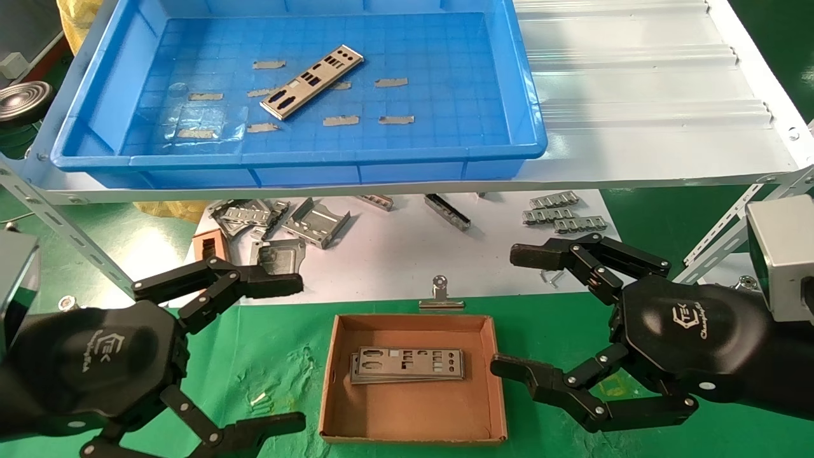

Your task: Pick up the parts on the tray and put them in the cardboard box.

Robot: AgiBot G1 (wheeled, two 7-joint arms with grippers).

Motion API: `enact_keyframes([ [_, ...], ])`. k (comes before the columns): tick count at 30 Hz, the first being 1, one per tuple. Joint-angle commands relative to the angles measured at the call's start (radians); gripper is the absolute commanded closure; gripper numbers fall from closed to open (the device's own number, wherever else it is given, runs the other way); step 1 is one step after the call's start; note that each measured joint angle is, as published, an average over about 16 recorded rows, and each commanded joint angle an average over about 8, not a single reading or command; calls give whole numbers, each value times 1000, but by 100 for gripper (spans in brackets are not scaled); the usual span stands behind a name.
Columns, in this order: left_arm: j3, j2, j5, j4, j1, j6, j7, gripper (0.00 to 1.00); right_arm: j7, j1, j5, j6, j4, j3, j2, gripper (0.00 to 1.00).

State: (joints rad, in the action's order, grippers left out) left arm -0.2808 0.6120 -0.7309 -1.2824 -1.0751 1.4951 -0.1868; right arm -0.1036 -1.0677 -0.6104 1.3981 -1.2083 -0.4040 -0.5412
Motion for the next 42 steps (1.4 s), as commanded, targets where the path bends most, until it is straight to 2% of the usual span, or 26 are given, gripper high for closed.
enact_keyframes([
  [1,0,0,0,0,0,0,0,0,0,0,0,0,0,0,0,0],
  [9,0,0,0,0,0,0,0,0,0,0,0,0,0,0,0,2],
  [10,0,0,0,0,0,0,0,0,0,0,0,0,0,0,0,10],
  [16,0,0,0,0,0,0,0,0,0,0,0,0,0,0,0,84],
  [17,0,0,0,0,0,0,0,0,0,0,0,0,0,0,0,95],
  [18,0,0,0,0,0,0,0,0,0,0,0,0,0,0,0,100],
  [42,0,0,0,0,0,0,0,0,0,0,0,0,0,0,0,100],
])
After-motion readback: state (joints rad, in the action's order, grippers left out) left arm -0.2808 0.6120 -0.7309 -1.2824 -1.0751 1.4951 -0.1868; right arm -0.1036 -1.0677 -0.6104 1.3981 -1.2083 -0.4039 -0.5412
